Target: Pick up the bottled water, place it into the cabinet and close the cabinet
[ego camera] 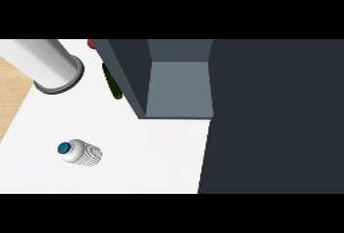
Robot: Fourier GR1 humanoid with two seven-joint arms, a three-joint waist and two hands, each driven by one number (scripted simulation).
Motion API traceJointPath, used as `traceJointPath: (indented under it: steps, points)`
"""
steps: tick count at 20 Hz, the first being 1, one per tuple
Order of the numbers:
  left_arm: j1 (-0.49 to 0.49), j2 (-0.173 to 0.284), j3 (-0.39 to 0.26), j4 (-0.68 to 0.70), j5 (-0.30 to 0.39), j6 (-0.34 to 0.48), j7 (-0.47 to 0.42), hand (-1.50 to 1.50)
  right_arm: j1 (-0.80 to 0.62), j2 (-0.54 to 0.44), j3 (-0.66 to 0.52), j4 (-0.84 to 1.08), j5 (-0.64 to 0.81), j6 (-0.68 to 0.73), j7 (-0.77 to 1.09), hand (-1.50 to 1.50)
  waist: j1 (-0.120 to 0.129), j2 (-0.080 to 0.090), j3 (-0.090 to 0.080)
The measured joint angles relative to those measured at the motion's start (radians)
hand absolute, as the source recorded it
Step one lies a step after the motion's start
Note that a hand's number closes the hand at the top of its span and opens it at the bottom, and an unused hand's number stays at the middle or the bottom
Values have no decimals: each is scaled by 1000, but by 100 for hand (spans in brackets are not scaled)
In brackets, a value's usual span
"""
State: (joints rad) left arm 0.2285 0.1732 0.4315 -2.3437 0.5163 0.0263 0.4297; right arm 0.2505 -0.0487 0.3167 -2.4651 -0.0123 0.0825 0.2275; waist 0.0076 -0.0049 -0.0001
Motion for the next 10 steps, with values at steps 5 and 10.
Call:
traceJointPath:
  steps: [5, 10]
  points:
    - [10, 22, 59, -6, 14, -2, 65, -150, -1, 24, 100, -15, 27, -45, 45, -150, 1, -2, 0]
    - [15, 32, 114, -6, 31, -21, 102, -150, 17, 19, 143, -20, 37, -80, 52, -150, 3, -4, 0]
